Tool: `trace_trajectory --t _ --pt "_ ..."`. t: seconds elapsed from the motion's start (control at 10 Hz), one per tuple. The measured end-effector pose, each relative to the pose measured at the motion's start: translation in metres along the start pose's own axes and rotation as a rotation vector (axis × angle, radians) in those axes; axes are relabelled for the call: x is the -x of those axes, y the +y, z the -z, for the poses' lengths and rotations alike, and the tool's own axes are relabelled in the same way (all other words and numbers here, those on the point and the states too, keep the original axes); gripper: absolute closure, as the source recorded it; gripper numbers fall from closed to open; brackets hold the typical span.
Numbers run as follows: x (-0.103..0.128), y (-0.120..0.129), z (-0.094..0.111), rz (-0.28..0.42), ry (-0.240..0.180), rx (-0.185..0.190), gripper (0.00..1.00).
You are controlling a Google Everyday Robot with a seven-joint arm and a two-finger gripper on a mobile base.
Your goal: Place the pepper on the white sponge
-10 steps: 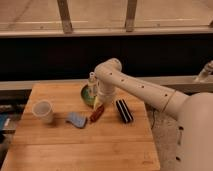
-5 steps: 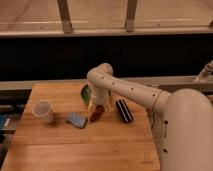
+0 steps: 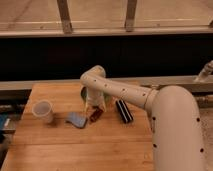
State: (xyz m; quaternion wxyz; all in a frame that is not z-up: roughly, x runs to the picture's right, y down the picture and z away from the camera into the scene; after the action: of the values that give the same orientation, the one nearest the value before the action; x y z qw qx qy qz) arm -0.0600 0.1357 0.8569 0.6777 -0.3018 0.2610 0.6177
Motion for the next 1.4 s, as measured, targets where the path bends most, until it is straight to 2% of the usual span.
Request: trace_trajectory --t 0.4,0.5,1.0,1.1,1.4 --pt "0.006 -0.005 -0.026 -0.026 0.022 -0.042 0.37" --pt "0.006 -0.006 -0.028 -0.029 0.023 -0.05 0.43" --pt "0.005 -0.012 -0.026 -0.04 0.012 -0.065 0.94" --pt "0.005 -0.015 -0.024 -0.045 0.01 -0.062 0.99" --pt "0.009 -0.024 -0.005 -0.06 -0.022 -0.051 1.0"
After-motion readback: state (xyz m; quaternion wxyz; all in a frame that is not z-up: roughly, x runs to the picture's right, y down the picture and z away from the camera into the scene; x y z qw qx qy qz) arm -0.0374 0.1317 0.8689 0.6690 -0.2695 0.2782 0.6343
